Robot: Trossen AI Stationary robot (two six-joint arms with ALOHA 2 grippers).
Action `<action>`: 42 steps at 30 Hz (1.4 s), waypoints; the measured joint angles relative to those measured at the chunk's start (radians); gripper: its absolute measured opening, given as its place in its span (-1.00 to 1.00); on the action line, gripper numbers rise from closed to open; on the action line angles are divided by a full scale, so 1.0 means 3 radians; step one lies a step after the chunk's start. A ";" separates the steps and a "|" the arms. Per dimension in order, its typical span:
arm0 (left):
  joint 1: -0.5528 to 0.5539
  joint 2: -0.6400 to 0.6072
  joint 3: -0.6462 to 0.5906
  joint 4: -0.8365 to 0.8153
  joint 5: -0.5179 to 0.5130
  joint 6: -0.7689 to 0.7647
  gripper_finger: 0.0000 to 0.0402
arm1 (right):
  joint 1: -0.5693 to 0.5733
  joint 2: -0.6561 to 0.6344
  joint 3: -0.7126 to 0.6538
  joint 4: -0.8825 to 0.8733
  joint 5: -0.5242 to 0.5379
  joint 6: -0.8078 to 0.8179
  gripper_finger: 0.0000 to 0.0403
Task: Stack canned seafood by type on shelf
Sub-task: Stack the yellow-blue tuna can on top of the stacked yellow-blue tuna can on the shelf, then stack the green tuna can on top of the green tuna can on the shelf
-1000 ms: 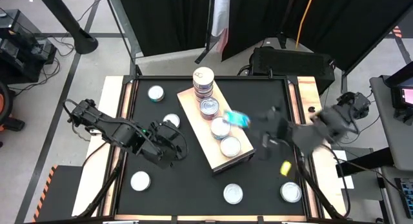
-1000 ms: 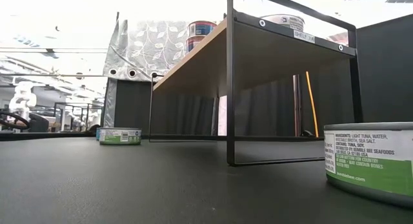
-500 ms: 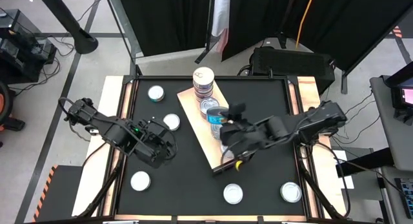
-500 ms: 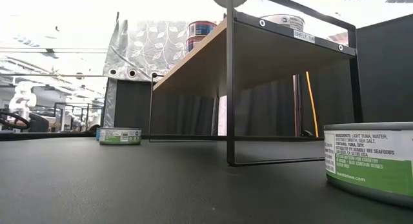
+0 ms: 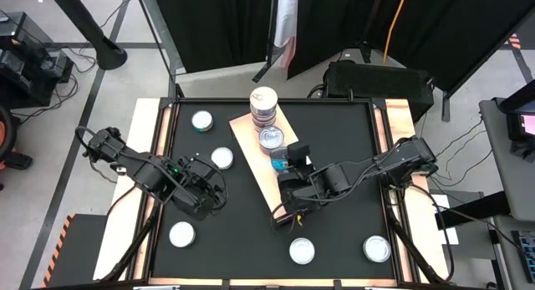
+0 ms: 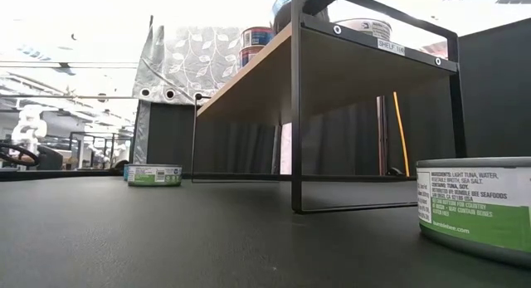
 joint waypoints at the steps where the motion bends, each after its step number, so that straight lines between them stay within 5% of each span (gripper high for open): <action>1: -0.0016 0.0000 0.0000 -0.0001 -0.0002 0.0000 0.35 | 0.0000 -0.0002 0.0000 -0.0023 -0.0008 0.0039 -0.31; 6: -0.0070 0.0000 0.0000 -0.0003 -0.0003 -0.0002 0.35 | 0.0001 -0.0029 0.0000 -0.0046 -0.0156 0.0172 -0.26; 14: -0.0080 0.0001 0.0000 -0.0004 0.0092 -0.0005 0.35 | -0.0081 -0.0046 0.0003 -0.0088 -0.1086 0.0630 0.18; 27: -0.0257 0.0001 0.0000 0.0108 0.0461 -0.0367 0.35 | -0.0182 -0.0505 0.0201 -0.0345 -0.1416 0.1076 0.37; 35: -0.1180 0.0034 -0.0553 0.0748 0.0532 -0.1778 0.25 | -0.0200 -0.0940 0.0688 -0.0313 -0.1363 0.1915 0.30; 42: -0.1564 0.0069 -0.1298 0.1553 0.0622 -0.2758 -0.23 | -0.0200 -0.1133 0.0688 -0.0034 -0.1215 0.2115 0.20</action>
